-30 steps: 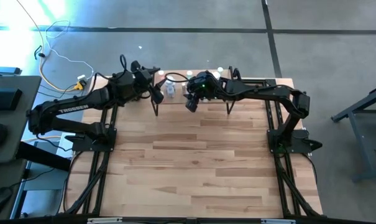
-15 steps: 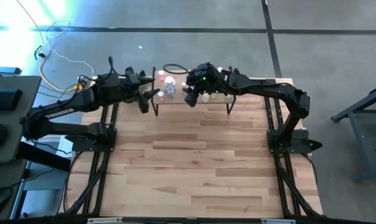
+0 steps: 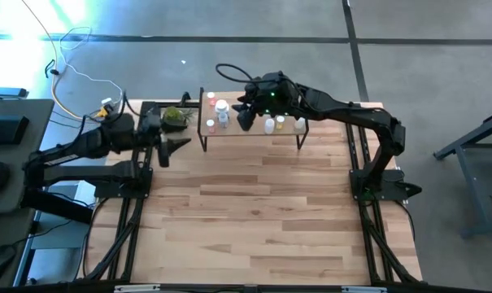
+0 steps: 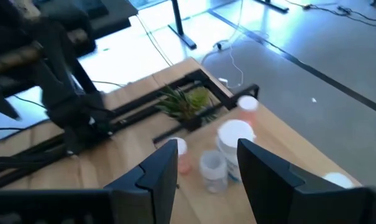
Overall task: Pick and place medicine bottles onto shelf by color
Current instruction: Return to Home Position
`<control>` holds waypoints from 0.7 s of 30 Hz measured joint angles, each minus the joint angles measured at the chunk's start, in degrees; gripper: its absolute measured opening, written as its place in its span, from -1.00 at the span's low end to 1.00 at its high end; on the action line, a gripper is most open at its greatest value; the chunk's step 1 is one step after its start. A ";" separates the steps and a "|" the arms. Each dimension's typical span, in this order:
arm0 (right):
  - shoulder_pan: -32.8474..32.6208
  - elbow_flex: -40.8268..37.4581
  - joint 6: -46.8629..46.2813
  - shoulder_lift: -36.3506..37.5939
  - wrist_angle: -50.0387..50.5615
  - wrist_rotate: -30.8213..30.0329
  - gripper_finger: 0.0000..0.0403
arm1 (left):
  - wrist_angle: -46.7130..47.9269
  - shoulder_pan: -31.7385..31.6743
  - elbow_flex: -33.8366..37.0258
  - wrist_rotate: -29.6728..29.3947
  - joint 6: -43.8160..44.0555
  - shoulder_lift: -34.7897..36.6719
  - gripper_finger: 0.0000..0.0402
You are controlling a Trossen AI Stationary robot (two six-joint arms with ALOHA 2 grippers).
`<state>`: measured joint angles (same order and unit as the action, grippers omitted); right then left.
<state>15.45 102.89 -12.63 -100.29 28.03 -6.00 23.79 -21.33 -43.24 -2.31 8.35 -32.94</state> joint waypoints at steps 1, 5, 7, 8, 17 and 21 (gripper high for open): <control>-0.36 0.46 0.01 0.00 0.02 -0.01 -0.22 | -0.09 0.78 1.46 -0.02 0.50 1.47 0.14; -1.77 1.49 -0.69 0.00 -0.54 -0.02 -0.22 | -1.50 3.69 6.98 -0.08 1.98 6.99 0.14; -2.63 1.49 -1.65 0.00 -0.45 -0.02 -0.22 | -1.74 5.22 9.50 0.14 2.38 9.48 0.14; -3.06 1.49 -2.25 0.00 -0.42 -0.04 -0.22 | -1.95 5.95 10.78 0.17 2.62 10.78 0.14; -8.21 1.34 -4.05 0.00 -0.36 -3.91 -0.22 | -6.07 10.77 21.36 0.17 3.65 22.20 0.14; -9.63 1.29 -4.86 0.93 1.96 -5.54 -0.22 | -6.52 11.35 25.45 0.17 3.68 25.87 0.14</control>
<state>5.83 104.18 -17.49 -99.36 29.99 -11.54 17.27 -9.98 -17.79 -2.13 12.03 -7.08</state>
